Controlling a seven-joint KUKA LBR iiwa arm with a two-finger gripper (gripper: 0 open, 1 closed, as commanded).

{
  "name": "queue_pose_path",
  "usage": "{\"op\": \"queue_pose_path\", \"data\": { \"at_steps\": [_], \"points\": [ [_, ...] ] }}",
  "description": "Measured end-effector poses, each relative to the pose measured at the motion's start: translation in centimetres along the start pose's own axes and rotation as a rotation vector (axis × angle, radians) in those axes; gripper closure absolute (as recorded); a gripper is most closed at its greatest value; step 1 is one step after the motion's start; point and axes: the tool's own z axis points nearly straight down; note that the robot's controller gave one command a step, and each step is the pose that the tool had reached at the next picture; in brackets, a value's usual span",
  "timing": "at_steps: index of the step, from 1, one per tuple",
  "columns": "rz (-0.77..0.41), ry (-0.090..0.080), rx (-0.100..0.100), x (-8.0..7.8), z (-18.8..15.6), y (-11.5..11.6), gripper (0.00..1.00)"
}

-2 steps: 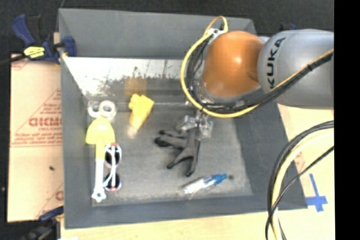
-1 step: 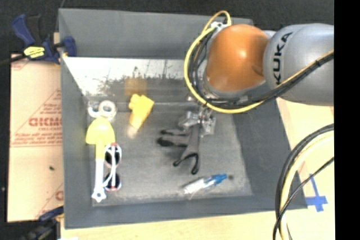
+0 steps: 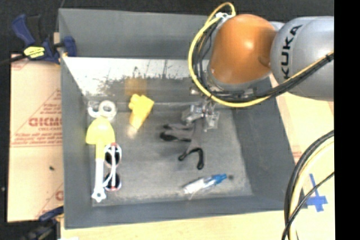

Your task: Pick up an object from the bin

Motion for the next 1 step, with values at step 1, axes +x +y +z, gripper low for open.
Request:
{"op": "queue_pose_path", "data": {
  "at_steps": [1],
  "points": [
    [0.001, -0.002, 0.004, -0.04, -1.60, -0.13, 1.00]
  ]
}}
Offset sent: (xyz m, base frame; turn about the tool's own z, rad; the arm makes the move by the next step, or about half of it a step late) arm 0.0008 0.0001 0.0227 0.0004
